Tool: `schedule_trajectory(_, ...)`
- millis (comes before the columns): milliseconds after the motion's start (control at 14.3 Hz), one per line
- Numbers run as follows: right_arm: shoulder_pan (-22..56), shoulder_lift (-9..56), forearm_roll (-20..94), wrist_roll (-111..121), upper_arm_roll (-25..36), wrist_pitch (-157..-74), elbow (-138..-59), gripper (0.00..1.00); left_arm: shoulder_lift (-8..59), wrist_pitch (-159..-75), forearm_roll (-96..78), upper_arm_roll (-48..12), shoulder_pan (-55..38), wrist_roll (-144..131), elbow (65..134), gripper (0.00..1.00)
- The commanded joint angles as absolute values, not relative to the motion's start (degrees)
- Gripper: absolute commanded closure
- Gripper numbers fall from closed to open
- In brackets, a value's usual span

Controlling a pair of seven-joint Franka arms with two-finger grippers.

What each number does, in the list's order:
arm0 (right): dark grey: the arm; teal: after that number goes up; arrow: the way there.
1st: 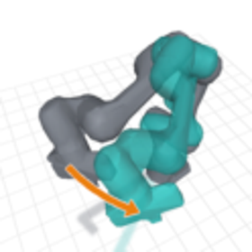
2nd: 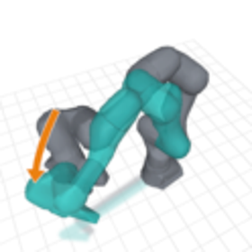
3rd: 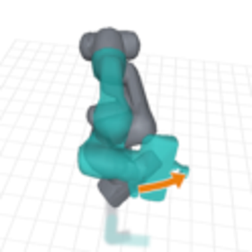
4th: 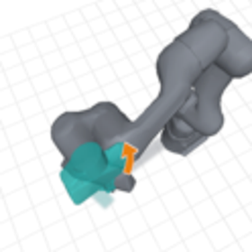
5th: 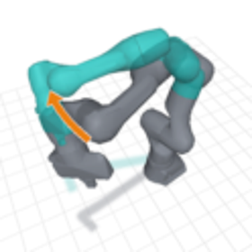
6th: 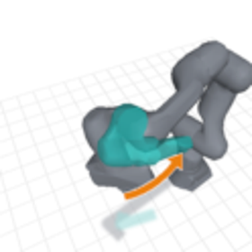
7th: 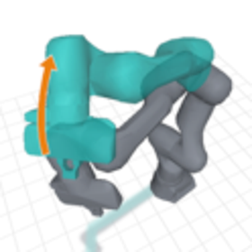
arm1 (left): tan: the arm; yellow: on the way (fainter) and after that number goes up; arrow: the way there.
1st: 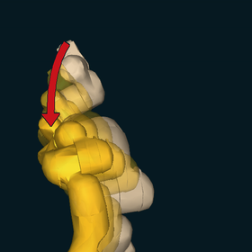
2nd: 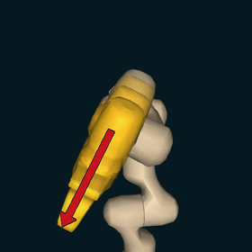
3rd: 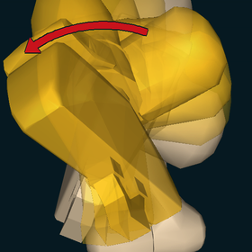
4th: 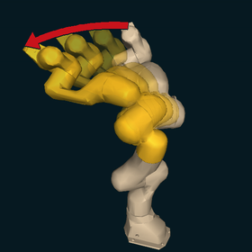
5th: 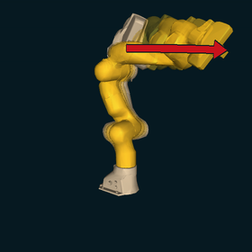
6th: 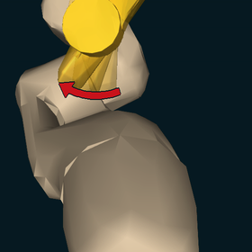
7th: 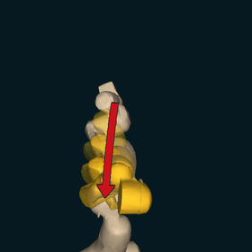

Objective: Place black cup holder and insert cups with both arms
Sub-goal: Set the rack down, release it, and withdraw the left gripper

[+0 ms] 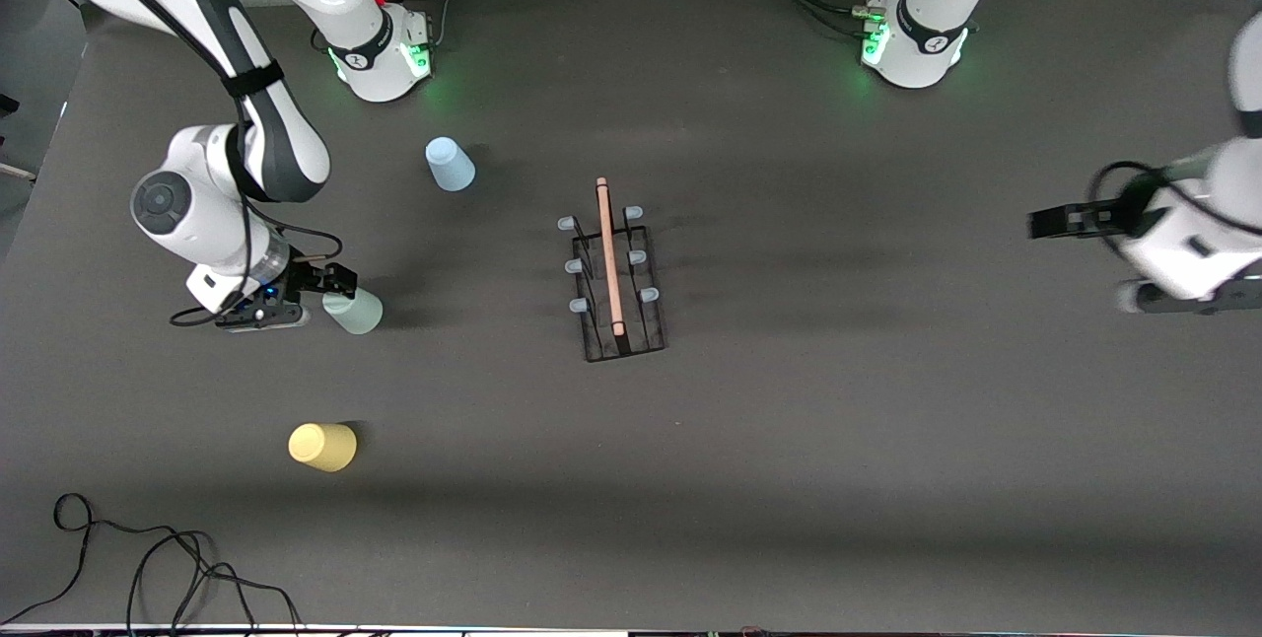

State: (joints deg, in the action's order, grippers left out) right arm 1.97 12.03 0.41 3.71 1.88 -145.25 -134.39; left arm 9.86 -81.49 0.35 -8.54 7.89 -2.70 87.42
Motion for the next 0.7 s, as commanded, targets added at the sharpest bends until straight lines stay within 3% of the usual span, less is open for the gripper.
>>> schedule_trajectory(0, 2.20, 12.74, 0.35, 3.34, 1.93, -147.56, -135.52, 0.00, 0.29, -90.58, 0.88, -9.32, 9.05, -0.53, 102.44, 0.01)
schedule_trajectory(70, 2.20, 13.18, 0.35, 2.73, 1.93, -147.66, -135.53, 0.00, -2.00, -94.70, 0.88, -9.40, 8.79, -0.44, 105.79, 0.01)
schedule_trajectory(209, 2.28, 13.97, 0.35, 1.76, 1.85, -148.27, -135.53, 0.00, -2.29, -99.65, 0.88, -9.84, 8.18, -0.26, 105.65, 0.01)
schedule_trajectory(279, 2.29, 14.15, 0.35, 1.50, 1.85, -148.27, -135.53, 0.11, -1.76, -101.15, 0.88, -9.84, 8.00, 0.43, 104.69, 0.01)
schedule_trajectory(418, 2.29, 14.41, 0.35, 1.49, 1.85, -148.27, -135.44, 0.54, -1.41, -101.60, 0.97, -9.84, 8.09, 3.32, 104.15, 0.00)
schedule_trajectory(557, 2.29, 13.98, 0.44, 1.41, 1.67, -147.57, -135.09, 0.78, 0.43, -100.55, 1.14, -9.67, 8.87, 6.93, 100.74, 0.00)
schedule_trajectory(627, 2.29, 13.10, 0.44, 0.80, 1.67, -147.39, -134.91, 0.83, 1.92, -99.15, 1.14, -9.49, 8.96, 7.38, 98.03, 0.00)
